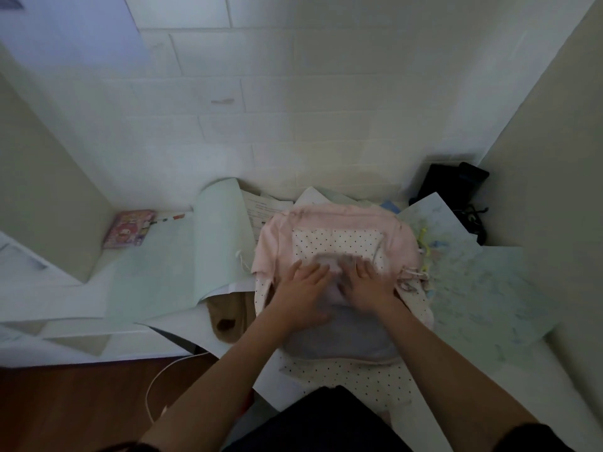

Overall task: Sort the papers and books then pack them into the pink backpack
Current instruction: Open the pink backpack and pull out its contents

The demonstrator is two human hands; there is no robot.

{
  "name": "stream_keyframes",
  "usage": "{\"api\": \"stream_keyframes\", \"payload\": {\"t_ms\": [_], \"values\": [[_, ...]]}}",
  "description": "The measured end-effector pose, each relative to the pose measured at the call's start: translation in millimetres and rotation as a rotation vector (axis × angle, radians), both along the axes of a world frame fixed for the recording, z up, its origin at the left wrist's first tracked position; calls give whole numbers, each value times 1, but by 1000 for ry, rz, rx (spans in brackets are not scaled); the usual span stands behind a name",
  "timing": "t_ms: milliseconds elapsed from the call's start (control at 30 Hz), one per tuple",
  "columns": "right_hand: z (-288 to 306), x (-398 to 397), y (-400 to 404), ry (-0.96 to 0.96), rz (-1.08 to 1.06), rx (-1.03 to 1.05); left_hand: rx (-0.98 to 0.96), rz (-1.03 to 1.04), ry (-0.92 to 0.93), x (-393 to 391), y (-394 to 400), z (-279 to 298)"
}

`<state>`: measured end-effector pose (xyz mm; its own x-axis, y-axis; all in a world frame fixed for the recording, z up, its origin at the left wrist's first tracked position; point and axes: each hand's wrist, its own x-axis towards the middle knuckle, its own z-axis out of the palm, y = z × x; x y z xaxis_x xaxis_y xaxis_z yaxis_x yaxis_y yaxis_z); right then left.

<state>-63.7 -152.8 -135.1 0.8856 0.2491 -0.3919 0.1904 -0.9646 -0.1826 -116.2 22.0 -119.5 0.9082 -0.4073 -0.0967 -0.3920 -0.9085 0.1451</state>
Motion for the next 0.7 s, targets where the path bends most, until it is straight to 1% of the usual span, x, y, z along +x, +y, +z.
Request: {"api": "stream_keyframes", "payload": {"t_ms": [33, 67, 133, 233, 267, 300, 333, 367, 433, 467, 500, 567, 633, 700], "values": [[-10, -1, -9, 28, -1, -73, 94, 39, 118, 4, 1, -6], [-14, -2, -16, 31, -17, -96, 161, 76, 178, 9, 3, -11], [-14, -2, -29, -8, -57, -51, 214, 135, 191, 16, 4, -17], [-7, -10, -49, -156, -189, 75, 290, 157, 89, 26, -4, -21], [-6, -16, -57, -146, -261, 138, 308, 156, 66, 30, -10, -20], [-6, -22, -65, -93, -317, 192, 301, 145, 45, 33, -16, -19], [-7, -28, -73, -24, -324, 203, 291, 124, 27, 36, -23, -18], [-9, -35, -78, 34, -289, 157, 287, 83, -35, 38, -31, -18], [-10, -43, -79, 59, -239, 72, 329, -30, -169, 40, -44, -10], [-10, -45, -78, 45, -261, 82, 343, -99, -167, 40, -47, -6], [-7, -46, -75, 27, -293, 111, 325, -131, -122, 42, -50, -6], [-1, -48, -70, -9, -363, 179, 341, -133, -27, 47, -50, -5], [5, -53, -66, -52, -421, 231, 269, -103, -123, 58, -49, 4], [13, -56, -62, -148, -482, 281, 204, -76, -185, 73, -47, 26]]}}
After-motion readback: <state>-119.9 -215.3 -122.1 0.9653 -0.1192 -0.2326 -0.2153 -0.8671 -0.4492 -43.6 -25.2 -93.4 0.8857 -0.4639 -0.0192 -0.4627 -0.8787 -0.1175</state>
